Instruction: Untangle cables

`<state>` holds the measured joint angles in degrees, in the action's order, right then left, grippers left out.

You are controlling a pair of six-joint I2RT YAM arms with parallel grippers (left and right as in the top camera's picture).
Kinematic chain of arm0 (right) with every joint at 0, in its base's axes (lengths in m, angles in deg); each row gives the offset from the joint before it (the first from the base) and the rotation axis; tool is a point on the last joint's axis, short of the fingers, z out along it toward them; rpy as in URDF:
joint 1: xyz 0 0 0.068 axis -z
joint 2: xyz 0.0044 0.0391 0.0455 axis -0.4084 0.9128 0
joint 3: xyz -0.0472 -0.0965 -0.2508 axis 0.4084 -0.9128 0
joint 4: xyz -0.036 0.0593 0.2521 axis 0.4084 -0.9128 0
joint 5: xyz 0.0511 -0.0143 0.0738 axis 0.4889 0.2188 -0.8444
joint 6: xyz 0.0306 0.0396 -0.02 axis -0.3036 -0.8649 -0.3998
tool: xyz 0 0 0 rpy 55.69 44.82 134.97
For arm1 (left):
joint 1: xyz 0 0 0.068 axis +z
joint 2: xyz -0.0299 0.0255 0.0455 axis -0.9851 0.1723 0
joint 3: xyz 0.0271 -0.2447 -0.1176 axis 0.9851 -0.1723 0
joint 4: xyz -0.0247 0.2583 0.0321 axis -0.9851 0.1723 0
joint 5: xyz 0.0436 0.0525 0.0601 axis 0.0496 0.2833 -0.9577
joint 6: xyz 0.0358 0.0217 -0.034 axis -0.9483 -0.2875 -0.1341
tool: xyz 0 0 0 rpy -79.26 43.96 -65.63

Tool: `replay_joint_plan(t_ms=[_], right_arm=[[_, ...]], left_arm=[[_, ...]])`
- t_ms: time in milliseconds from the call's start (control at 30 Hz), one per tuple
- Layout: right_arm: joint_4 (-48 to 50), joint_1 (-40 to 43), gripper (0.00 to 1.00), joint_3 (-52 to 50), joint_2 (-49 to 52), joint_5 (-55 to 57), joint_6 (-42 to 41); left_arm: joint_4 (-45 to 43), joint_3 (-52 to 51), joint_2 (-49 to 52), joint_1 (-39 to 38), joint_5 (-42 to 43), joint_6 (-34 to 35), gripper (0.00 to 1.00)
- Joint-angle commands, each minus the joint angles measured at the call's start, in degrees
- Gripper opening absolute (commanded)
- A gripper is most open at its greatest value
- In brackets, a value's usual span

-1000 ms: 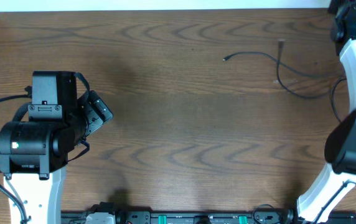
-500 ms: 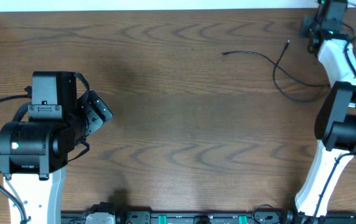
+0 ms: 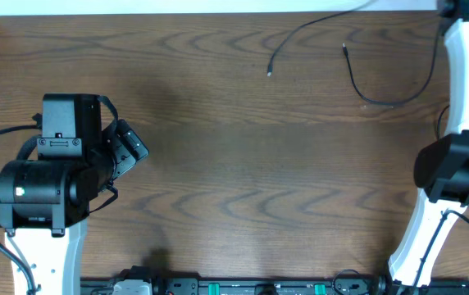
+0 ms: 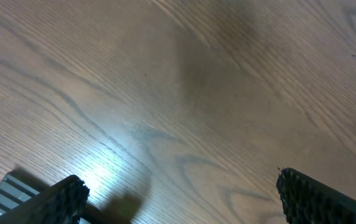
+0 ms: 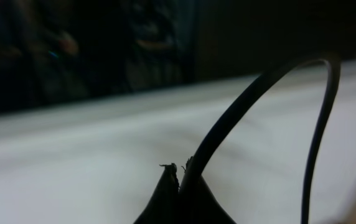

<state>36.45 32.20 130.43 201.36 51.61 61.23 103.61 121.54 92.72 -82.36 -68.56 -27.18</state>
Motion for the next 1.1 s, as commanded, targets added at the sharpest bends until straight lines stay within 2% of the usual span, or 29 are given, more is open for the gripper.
replay_joint_plan(t_ms=[0,200,267,300,333,367,400,433,567,733,1067], right_arm=[[-4.2,3.0,0.01,-0.7,8.2,2.1,1.5],[-11.8,2.6,0.04,-0.7,17.9,1.1,1.4],[-14.0,2.1,0.13,-0.7,20.2,1.1,0.6],[-14.8,1.9,0.25,-0.7,20.8,1.0,0.0],[-15.6,1.8,0.46,-0.7,21.2,0.0,-0.3],[-16.0,1.7,0.72,-0.7,21.2,-1.2,-0.3],[-16.4,1.7,0.92,-0.7,21.2,-2.9,-0.4],[-16.7,1.7,0.99,-0.7,20.9,-4.3,-1.1],[-18.0,2.0,0.99,-0.7,17.3,-11.0,-2.4],[-20.8,2.7,0.99,-0.7,10.0,-10.5,-2.4],[-30.0,4.9,0.99,-0.7,-15.0,-10.5,-2.4]], left_arm=[[0.0,0.5,0.0,0.3,-0.3,0.5,0.98],[0.0,0.5,0.0,0.3,1.2,0.7,0.98],[0.0,0.5,0.0,0.3,1.2,0.7,0.98],[0.0,0.5,0.0,0.3,1.2,0.7,0.98],[0.0,0.5,0.0,0.3,1.2,0.7,0.98],[0.0,0.5,0.0,0.3,1.2,0.7,0.98],[0.0,0.5,0.0,0.3,1.2,0.7,0.98],[0.0,0.5,0.0,0.3,1.2,0.7,0.98],[0.0,0.5,0.0,0.3,1.2,0.7,0.98],[0.0,0.5,0.0,0.3,1.2,0.7,0.98],[-3.0,0.5,-0.1,0.3,1.1,-2.0,0.98]])
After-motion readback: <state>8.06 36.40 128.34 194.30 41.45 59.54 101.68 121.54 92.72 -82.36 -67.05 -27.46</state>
